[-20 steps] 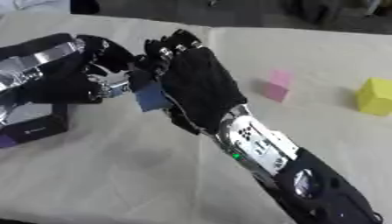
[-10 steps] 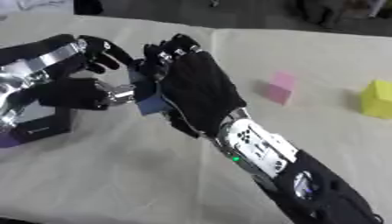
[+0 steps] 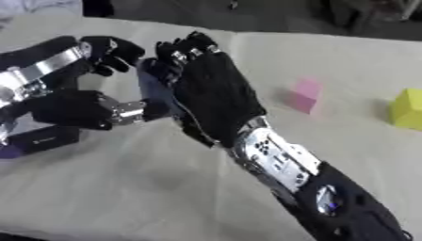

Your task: Pick up the objects with one hand, pass them to the other hand, and then place them into the box on the other side of the table.

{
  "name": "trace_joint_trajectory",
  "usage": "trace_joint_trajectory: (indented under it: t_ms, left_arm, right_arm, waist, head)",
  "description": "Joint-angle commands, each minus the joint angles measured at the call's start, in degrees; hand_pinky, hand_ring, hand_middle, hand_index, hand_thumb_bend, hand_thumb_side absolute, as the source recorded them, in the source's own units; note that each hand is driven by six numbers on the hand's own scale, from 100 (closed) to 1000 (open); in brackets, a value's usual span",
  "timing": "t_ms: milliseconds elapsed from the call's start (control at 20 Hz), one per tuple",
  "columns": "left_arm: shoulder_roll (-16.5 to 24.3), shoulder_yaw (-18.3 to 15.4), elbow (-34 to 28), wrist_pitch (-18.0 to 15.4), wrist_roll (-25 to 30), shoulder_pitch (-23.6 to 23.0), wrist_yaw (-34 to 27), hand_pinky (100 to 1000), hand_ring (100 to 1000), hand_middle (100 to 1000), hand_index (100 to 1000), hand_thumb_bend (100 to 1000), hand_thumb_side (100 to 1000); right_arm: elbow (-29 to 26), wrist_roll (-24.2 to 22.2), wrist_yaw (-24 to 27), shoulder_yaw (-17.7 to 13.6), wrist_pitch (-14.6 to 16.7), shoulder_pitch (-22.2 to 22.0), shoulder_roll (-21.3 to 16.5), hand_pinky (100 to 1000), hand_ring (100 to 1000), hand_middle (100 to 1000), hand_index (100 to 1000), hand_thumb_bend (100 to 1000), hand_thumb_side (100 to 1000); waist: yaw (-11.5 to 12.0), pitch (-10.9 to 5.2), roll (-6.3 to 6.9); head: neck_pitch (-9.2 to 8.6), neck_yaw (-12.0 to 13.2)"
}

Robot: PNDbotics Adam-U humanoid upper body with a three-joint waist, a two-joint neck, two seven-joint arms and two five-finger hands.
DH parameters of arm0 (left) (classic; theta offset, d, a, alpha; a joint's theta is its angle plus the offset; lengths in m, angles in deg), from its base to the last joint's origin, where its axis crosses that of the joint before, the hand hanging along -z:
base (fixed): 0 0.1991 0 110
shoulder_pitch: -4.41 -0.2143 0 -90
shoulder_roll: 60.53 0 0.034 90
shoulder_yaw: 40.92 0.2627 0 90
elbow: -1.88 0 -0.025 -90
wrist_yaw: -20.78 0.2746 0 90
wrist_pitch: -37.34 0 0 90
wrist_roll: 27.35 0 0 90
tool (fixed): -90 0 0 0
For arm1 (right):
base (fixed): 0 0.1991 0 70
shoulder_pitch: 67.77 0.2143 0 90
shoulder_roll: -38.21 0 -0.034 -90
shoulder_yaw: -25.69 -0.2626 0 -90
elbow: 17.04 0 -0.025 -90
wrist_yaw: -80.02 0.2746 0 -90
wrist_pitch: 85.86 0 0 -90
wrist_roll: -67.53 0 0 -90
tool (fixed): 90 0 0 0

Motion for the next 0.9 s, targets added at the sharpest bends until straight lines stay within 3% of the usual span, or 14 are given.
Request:
trace_joint_trajectory:
  t_ms: [50, 500, 550, 900]
  left_arm:
    - [1.04, -0.99, -1.02, 0.71, 0.75, 0.60, 0.80, 909, 865, 791, 899, 625, 516]
    - [0.98, -1.21, 0.11, 2.45, -1.22, -0.08, 1.04, 910, 869, 796, 911, 610, 525]
    - [0.88, -1.12, 0.52, 2.49, -1.36, -0.09, 0.87, 911, 870, 795, 912, 610, 526]
    - [0.16, -0.05, 3.71, 2.52, -1.08, 0.22, -1.17, 912, 868, 792, 908, 628, 549]
  right_arm:
    - [-1.22, 0.22, -0.52, -0.16, -0.45, 0.70, -0.64, 639, 505, 391, 469, 247, 100]
    - [-1.22, 1.85, -0.10, -0.16, -0.86, 0.62, -0.70, 638, 501, 386, 464, 236, 100]
    - [-1.22, 2.23, -0.04, -0.13, -0.87, 0.63, -0.68, 637, 501, 388, 464, 200, 100]
    - [-1.22, 4.46, 0.17, 0.20, 0.05, 0.92, -0.39, 638, 500, 387, 463, 224, 100]
  waist:
    - [0.08, -1.10, 0.19]
    - [0.10, -1.02, 0.04]
    - [0.10, -1.01, 0.02]
    - [0.05, -0.89, -0.09]
  head:
    - [-0.88, 0.13]
    - [-1.09, 0.33]
    - [-1.14, 0.37]
    - [-1.25, 0.62]
